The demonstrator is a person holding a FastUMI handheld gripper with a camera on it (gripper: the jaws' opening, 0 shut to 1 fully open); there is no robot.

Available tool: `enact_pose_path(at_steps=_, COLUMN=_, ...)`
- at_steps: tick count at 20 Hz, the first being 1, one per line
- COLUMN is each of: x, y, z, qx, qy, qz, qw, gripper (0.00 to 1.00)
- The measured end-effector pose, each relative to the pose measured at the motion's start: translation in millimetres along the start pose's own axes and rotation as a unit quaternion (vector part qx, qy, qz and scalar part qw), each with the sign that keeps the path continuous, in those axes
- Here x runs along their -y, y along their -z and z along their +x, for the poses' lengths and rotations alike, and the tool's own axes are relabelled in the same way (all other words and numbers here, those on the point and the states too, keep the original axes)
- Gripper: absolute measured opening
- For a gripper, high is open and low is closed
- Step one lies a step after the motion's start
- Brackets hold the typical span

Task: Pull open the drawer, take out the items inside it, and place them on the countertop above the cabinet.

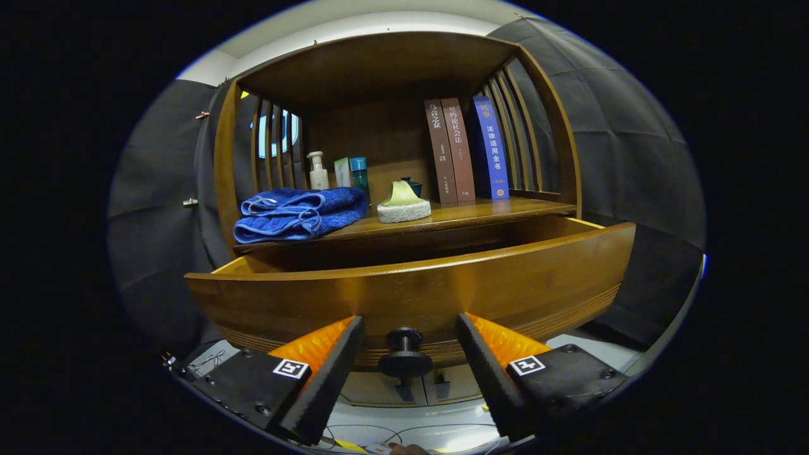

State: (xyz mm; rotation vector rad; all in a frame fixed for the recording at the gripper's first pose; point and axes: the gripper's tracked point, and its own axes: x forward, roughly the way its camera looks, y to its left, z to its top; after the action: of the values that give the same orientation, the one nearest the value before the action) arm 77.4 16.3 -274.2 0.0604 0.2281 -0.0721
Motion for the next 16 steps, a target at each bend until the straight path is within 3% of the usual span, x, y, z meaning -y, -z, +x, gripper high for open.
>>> enact_pose_path(at_steps=16, x=3, y=-14, z=86, qx=-0.010, qy=-0.001, qz=-0.005, qw=1.000, gripper=1.00)
